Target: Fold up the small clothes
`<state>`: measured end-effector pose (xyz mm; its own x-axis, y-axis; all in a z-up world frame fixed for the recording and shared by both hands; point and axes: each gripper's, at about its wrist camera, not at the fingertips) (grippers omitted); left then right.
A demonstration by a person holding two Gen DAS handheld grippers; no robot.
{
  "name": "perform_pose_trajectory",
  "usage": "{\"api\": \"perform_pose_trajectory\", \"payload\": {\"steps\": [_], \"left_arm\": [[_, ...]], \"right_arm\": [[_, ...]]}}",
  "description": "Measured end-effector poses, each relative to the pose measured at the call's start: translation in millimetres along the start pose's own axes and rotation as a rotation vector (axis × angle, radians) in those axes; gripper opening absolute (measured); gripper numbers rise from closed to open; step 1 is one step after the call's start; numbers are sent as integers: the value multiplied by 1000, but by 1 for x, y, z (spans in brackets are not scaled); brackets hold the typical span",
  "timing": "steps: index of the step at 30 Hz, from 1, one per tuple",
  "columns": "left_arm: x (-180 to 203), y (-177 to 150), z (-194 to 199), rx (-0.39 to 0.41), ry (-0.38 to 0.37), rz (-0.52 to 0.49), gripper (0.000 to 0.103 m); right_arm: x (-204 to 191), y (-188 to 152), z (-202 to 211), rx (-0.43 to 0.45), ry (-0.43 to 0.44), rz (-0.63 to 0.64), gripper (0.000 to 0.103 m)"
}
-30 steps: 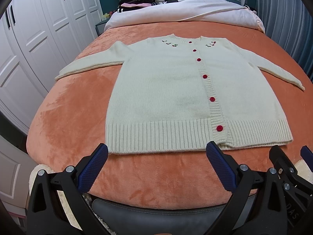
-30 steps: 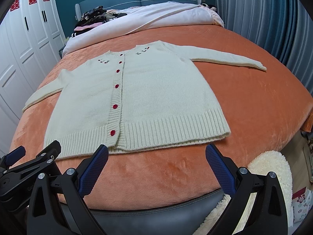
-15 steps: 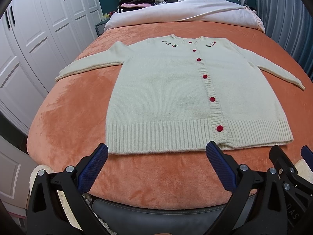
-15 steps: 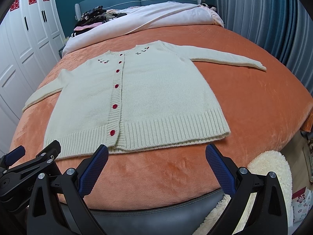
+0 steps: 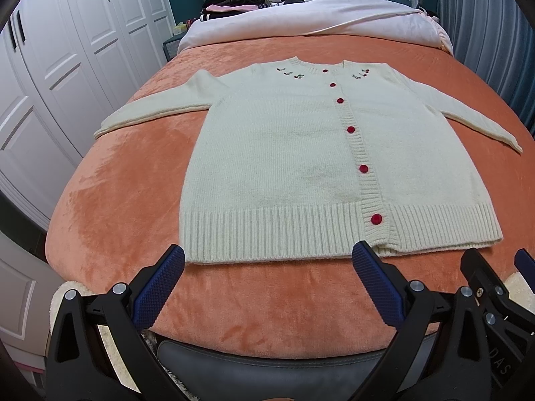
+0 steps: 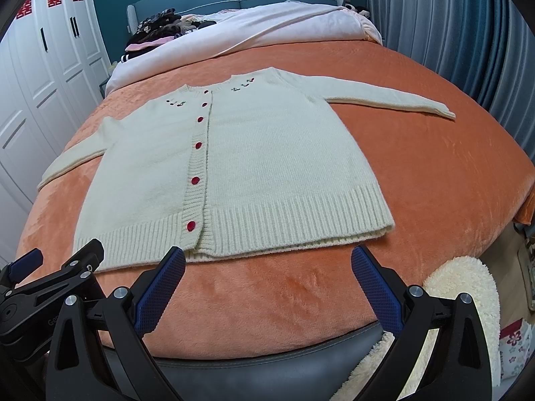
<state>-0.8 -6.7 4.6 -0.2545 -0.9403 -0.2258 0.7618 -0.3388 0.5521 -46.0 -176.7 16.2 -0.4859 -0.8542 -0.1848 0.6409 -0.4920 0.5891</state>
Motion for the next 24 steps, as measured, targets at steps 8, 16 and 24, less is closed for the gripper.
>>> {"api": "perform_pose_trajectory", "payload": {"steps": [8,16,24], "left_arm": [[0,0,-1,-2,-1,2,98],[-3,-1,-12,-22,-64,35,98],[-41,22,-38,23,-120,168,98]], "right_arm": [[0,0,-1,-4,1,-3,98],[11,7,-17,-43,63,-23,98],[155,136,-86,23,65,-362,98]]}}
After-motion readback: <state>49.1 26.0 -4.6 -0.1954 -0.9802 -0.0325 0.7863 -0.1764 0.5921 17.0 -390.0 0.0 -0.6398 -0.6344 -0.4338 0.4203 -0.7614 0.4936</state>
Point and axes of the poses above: each gripper's, at about its wrist camera, not at the fingertips, and z roughly against the way its jaws point, x to its right, y to its top, and after that the axes turned 12 degrees about -z, right-handed
